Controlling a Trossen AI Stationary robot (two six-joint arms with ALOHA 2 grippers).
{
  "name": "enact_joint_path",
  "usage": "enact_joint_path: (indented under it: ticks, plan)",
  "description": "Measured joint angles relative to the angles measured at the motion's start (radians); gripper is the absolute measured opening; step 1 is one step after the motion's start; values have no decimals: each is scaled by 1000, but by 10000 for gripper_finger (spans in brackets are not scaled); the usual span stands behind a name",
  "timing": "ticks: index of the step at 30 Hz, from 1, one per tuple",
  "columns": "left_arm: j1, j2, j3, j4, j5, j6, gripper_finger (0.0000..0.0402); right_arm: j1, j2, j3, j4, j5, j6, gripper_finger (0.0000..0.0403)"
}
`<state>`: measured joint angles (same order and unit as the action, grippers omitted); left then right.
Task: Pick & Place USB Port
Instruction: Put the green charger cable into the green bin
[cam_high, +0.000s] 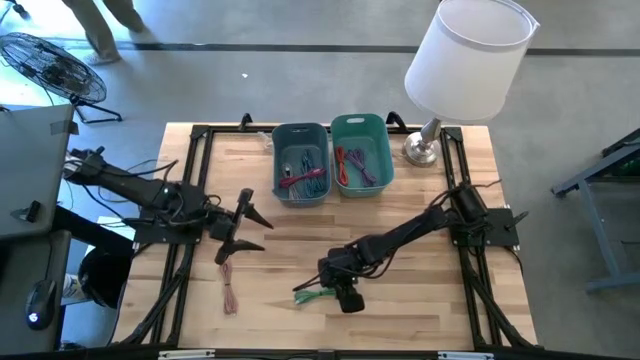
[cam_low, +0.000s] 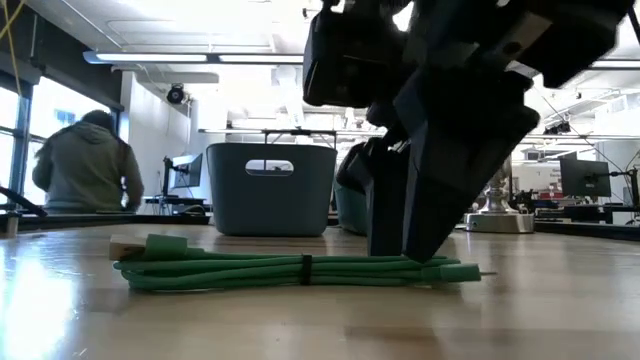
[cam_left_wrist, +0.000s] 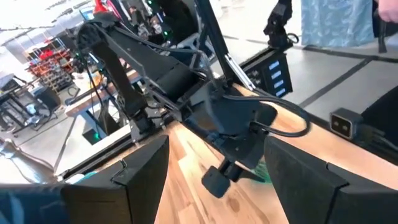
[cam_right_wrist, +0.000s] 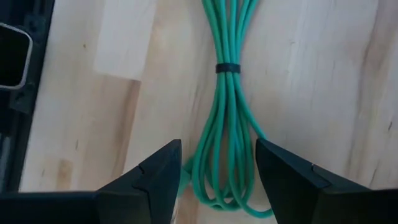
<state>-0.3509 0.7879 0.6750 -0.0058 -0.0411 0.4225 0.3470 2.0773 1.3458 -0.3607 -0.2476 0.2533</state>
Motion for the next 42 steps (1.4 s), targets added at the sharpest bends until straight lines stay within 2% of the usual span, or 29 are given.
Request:
enact_joint_path:
  ticks: [8,20,32,36,39,42]
  plan:
    - [-83,3,0,-23,-23,0,257,-1,15,2,-5,-15,16,200]
    - [-183,3,0,-47,-25,-8,257,-1,18,0,-55,28,65,200]
    - [-200,11,0,-81,-48,-8,257,-4,74,5,-44,-5,86,200]
    - [-200,33,0,-81,-49,-8,257,0,76,5,-35,62,86,198]
    - [-200,55,0,-80,-49,-8,257,1,79,5,-28,92,88,184]
    - [-200,74,0,-81,-46,-8,257,0,81,5,-31,109,91,138]
